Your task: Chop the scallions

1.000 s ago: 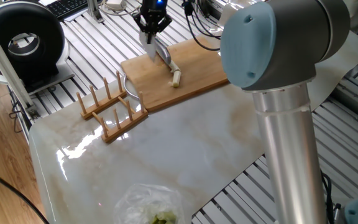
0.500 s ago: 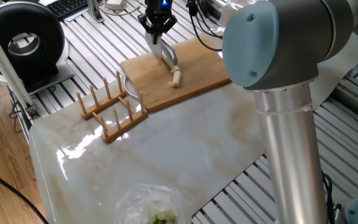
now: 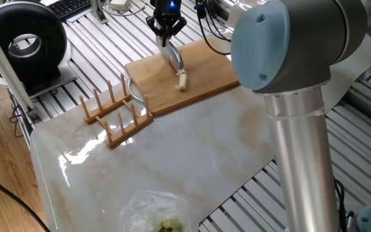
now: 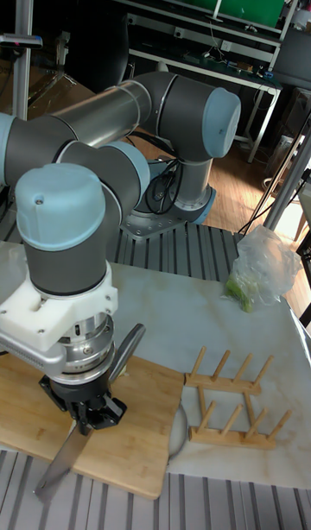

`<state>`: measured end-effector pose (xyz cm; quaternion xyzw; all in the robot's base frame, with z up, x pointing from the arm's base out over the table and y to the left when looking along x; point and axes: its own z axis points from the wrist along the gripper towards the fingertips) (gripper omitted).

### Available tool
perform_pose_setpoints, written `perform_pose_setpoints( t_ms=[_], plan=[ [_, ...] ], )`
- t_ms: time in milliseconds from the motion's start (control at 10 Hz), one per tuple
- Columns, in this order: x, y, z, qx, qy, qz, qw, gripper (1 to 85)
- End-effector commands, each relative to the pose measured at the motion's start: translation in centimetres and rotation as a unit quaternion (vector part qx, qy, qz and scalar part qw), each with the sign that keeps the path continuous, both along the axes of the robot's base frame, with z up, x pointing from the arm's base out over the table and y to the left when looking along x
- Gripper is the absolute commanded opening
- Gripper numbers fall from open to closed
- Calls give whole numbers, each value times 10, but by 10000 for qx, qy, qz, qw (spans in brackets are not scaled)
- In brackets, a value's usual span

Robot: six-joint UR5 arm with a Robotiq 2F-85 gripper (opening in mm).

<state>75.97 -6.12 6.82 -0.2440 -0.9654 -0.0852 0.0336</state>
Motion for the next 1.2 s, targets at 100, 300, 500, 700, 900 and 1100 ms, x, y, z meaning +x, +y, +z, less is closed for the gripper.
perform_pose_setpoints(
  t_ms=[100,300,500,700,900,1100],
  plan=[
    [-5,-11,-5,-195,76,-224,9995,13],
    [-6,-14,-6,-257,75,-225,9994,13],
    [-6,-24,-4,-448,64,-235,9987,13],
    [-8,-26,-1,-548,62,-236,9982,13],
    [-11,-23,7,-518,101,-231,9983,13],
    [-15,-24,9,-558,145,-225,9981,13]
  ],
)
